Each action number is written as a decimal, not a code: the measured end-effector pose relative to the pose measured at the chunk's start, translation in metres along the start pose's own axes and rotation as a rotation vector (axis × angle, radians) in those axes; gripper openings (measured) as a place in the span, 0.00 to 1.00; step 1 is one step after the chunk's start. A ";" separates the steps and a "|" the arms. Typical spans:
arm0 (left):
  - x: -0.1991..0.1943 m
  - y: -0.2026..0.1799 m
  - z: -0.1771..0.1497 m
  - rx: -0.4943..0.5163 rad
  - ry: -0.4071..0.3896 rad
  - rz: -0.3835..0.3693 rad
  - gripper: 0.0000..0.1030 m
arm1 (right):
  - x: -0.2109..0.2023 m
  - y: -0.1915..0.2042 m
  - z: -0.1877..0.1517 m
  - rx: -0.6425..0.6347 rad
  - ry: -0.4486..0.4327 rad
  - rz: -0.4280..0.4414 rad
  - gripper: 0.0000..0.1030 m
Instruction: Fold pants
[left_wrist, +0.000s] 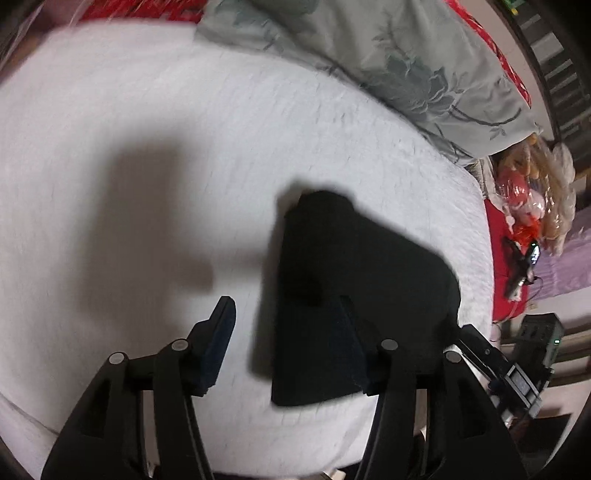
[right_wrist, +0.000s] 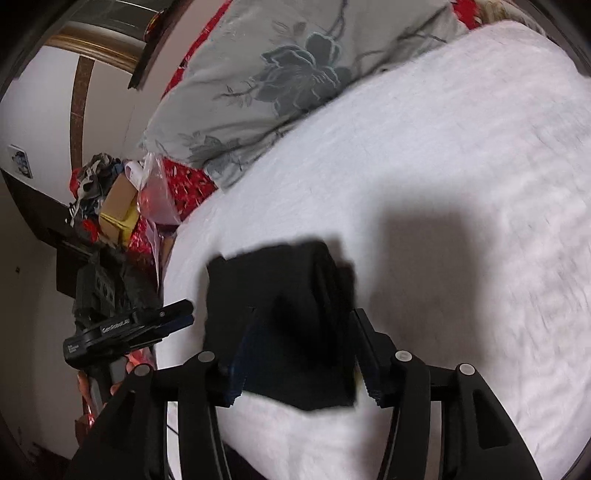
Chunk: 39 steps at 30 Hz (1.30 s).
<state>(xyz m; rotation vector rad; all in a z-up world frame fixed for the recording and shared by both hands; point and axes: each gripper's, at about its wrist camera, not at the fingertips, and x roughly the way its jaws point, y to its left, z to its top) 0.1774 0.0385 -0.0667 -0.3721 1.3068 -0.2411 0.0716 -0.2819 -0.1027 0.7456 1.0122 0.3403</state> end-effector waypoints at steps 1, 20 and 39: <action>0.003 0.006 -0.006 -0.028 0.015 -0.025 0.53 | 0.001 -0.002 -0.006 0.009 0.008 -0.001 0.52; 0.025 0.002 -0.047 -0.103 0.073 0.025 0.26 | 0.022 0.000 -0.029 0.008 0.067 -0.052 0.16; 0.009 -0.004 -0.017 0.021 -0.023 0.016 0.61 | 0.030 -0.008 -0.002 0.038 0.022 0.013 0.64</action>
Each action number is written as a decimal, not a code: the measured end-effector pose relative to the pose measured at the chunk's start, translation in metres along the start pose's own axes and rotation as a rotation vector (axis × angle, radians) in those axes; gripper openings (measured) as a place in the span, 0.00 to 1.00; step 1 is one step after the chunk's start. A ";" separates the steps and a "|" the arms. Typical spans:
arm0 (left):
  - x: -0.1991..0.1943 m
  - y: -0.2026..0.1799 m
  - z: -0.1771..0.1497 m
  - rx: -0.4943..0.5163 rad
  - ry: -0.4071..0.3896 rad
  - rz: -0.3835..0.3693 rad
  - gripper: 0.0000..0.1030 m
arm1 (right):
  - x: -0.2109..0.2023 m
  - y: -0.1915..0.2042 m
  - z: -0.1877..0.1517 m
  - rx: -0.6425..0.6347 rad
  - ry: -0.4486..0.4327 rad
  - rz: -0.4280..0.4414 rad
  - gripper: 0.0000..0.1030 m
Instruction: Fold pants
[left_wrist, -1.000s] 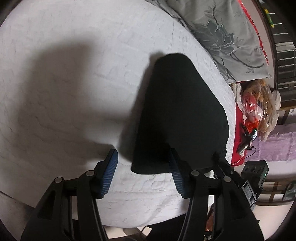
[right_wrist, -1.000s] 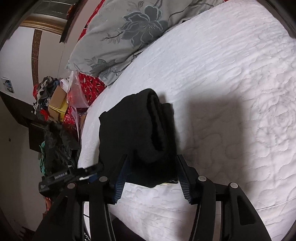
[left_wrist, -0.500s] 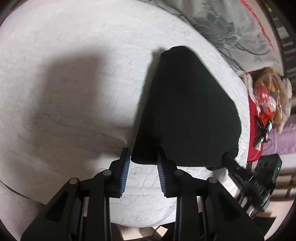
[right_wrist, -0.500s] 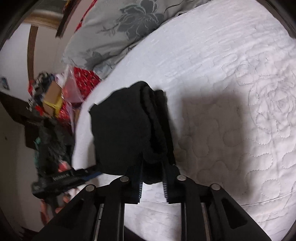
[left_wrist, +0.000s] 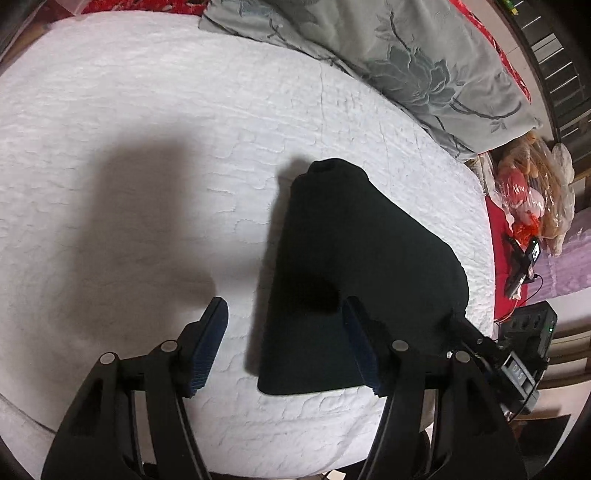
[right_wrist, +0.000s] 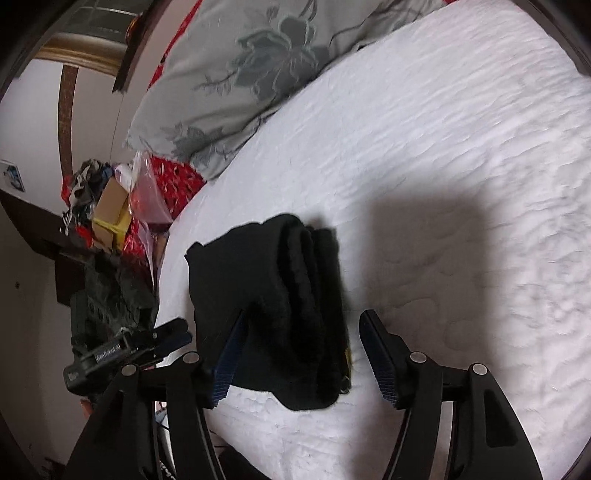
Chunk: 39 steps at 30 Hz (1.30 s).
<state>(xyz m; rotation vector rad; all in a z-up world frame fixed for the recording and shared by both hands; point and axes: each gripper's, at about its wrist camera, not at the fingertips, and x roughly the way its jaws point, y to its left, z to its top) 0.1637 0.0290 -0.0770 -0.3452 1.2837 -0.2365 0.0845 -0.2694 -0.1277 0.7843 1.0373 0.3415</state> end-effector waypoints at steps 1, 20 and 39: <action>0.003 -0.001 0.000 0.005 0.003 0.001 0.61 | 0.004 0.000 0.001 -0.008 0.009 0.009 0.63; 0.010 -0.026 -0.002 0.095 -0.061 -0.038 0.22 | 0.006 0.008 -0.004 -0.076 0.005 0.031 0.27; -0.055 0.032 0.032 0.038 -0.196 0.083 0.21 | 0.053 0.119 0.005 -0.273 0.050 -0.011 0.26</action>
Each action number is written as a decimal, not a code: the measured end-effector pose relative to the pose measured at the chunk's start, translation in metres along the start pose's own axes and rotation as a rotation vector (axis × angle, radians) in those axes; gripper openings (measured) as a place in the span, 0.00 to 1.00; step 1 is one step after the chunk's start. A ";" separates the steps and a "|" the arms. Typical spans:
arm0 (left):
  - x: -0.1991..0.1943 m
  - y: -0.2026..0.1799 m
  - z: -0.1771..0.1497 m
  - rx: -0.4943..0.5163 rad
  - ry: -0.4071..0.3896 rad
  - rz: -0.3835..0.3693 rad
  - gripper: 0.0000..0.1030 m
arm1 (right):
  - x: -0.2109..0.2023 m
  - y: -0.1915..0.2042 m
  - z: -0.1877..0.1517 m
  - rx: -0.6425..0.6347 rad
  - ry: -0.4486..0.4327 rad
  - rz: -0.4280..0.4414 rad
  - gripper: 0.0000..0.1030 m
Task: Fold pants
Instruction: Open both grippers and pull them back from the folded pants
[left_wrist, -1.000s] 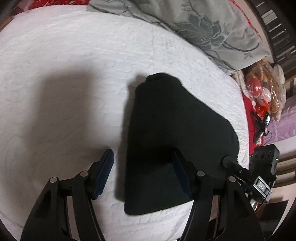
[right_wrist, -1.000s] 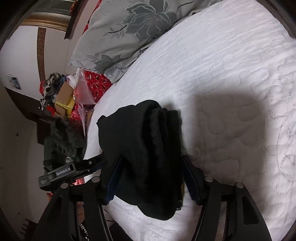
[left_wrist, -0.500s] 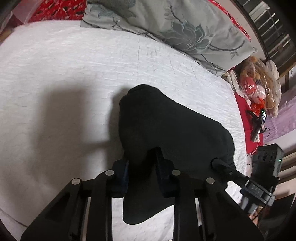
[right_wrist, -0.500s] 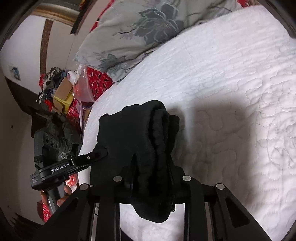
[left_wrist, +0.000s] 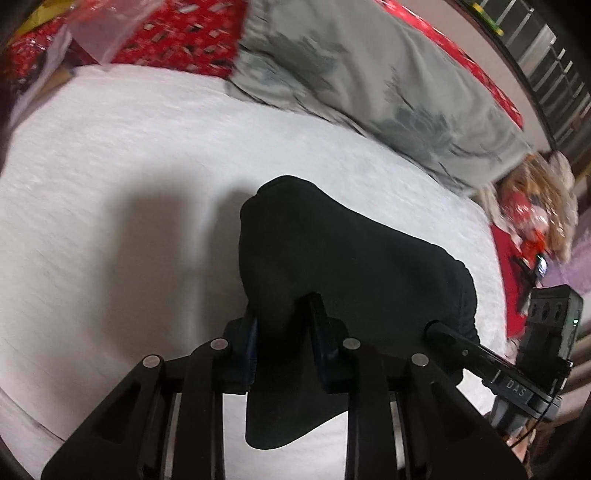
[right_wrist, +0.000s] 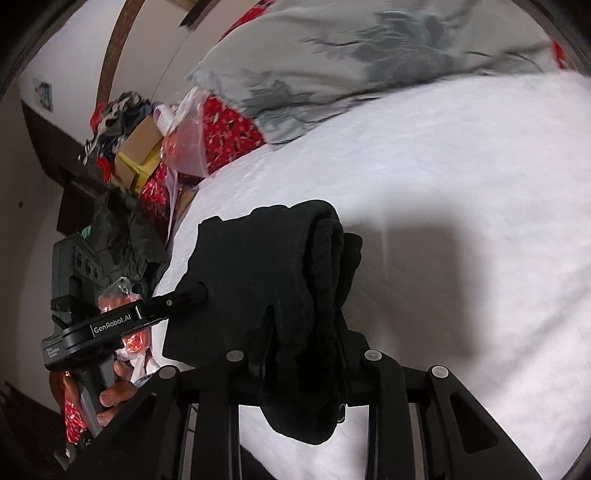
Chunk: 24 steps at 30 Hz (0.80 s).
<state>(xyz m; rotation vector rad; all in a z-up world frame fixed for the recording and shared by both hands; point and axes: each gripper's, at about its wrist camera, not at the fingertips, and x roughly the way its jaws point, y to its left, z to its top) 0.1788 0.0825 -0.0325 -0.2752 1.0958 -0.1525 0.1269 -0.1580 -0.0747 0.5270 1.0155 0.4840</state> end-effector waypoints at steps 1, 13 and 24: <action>0.000 0.007 0.007 -0.002 -0.005 0.018 0.21 | 0.009 0.006 0.006 -0.004 0.004 -0.001 0.26; 0.049 0.066 0.037 -0.026 0.050 0.233 0.22 | 0.091 0.010 0.034 -0.012 0.061 -0.069 0.37; 0.011 0.077 -0.009 -0.101 0.019 0.200 0.37 | 0.019 0.027 0.014 -0.067 0.025 -0.233 0.65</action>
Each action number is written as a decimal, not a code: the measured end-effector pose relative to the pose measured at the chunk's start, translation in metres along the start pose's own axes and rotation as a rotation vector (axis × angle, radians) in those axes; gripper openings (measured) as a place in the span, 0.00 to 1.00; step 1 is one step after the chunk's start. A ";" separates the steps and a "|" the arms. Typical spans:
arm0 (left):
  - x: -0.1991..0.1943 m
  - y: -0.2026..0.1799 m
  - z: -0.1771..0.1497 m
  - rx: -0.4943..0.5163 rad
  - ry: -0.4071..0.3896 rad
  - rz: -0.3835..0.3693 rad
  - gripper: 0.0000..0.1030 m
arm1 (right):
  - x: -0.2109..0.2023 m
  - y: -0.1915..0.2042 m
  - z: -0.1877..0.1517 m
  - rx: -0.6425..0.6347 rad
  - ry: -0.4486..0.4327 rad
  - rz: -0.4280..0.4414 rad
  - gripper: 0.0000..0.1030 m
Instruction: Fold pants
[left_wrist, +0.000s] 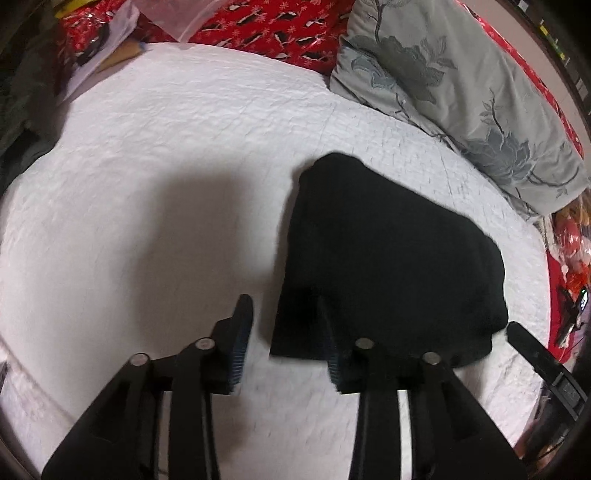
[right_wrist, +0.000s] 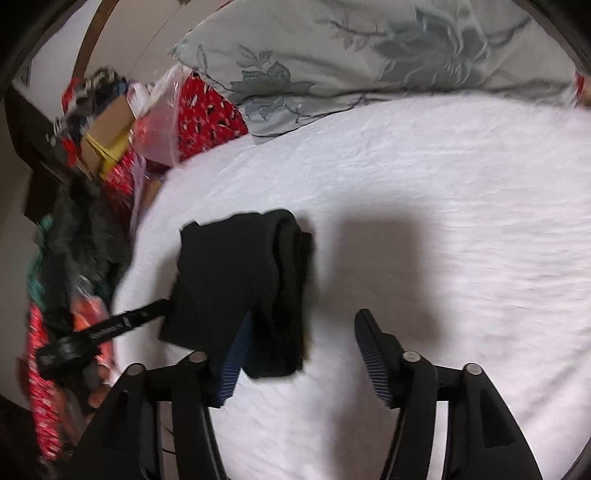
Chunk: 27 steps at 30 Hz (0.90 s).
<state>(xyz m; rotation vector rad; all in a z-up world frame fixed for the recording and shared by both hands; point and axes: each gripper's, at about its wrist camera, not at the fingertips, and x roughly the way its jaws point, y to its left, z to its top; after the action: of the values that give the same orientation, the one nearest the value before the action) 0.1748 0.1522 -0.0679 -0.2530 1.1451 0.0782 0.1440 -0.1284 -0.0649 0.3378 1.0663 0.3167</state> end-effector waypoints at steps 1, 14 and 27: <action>-0.004 -0.001 -0.005 0.006 -0.006 0.016 0.39 | -0.006 0.004 -0.005 -0.016 -0.003 -0.023 0.70; -0.053 -0.012 -0.071 0.072 -0.148 0.245 0.47 | -0.081 0.055 -0.070 -0.179 -0.154 -0.247 1.00; -0.070 -0.028 -0.100 0.122 -0.229 0.327 0.48 | -0.098 0.078 -0.087 -0.236 -0.236 -0.338 1.00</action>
<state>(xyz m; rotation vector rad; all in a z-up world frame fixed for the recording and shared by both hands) 0.0621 0.1062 -0.0385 0.0534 0.9501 0.3166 0.0154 -0.0881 0.0067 -0.0192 0.8260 0.0937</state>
